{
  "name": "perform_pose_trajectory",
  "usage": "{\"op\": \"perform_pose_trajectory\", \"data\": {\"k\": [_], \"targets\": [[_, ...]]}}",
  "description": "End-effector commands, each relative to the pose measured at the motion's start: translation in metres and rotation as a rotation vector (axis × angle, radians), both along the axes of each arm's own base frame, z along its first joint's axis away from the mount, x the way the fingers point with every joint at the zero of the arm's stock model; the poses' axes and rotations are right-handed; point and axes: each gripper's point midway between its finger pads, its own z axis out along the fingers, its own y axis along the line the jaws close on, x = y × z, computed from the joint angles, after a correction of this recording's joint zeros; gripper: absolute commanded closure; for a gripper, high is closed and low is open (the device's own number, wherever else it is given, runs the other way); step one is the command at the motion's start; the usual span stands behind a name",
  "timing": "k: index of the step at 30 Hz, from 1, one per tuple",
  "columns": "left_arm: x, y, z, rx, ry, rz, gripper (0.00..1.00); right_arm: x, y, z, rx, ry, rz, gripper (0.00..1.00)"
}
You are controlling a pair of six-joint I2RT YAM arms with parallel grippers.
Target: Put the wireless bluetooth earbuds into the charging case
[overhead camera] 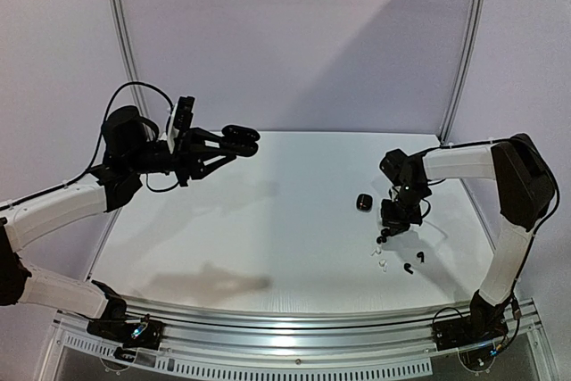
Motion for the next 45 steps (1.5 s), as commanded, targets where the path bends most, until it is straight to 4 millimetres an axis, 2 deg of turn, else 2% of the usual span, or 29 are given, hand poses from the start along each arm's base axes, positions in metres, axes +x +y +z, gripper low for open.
{"op": "perform_pose_trajectory", "data": {"k": [1,11,24,34,45], "targets": [[0.006,0.002,-0.002,0.000,-0.004,0.017,1.00,-0.008,0.003,-0.002,0.035,0.029,-0.017,1.00],[0.006,0.002,-0.003,0.002,-0.005,0.017,1.00,-0.007,0.016,-0.003,0.080,0.038,-0.007,1.00],[0.006,0.002,-0.003,0.002,-0.010,0.017,1.00,-0.010,0.030,-0.015,0.123,0.072,0.003,1.00],[0.007,0.002,-0.001,0.002,-0.022,0.018,1.00,0.002,0.051,-0.022,0.163,0.068,0.023,1.00],[0.011,0.002,0.001,0.006,-0.034,0.026,1.00,-0.005,0.077,-0.026,0.194,0.100,0.069,1.00]]}}
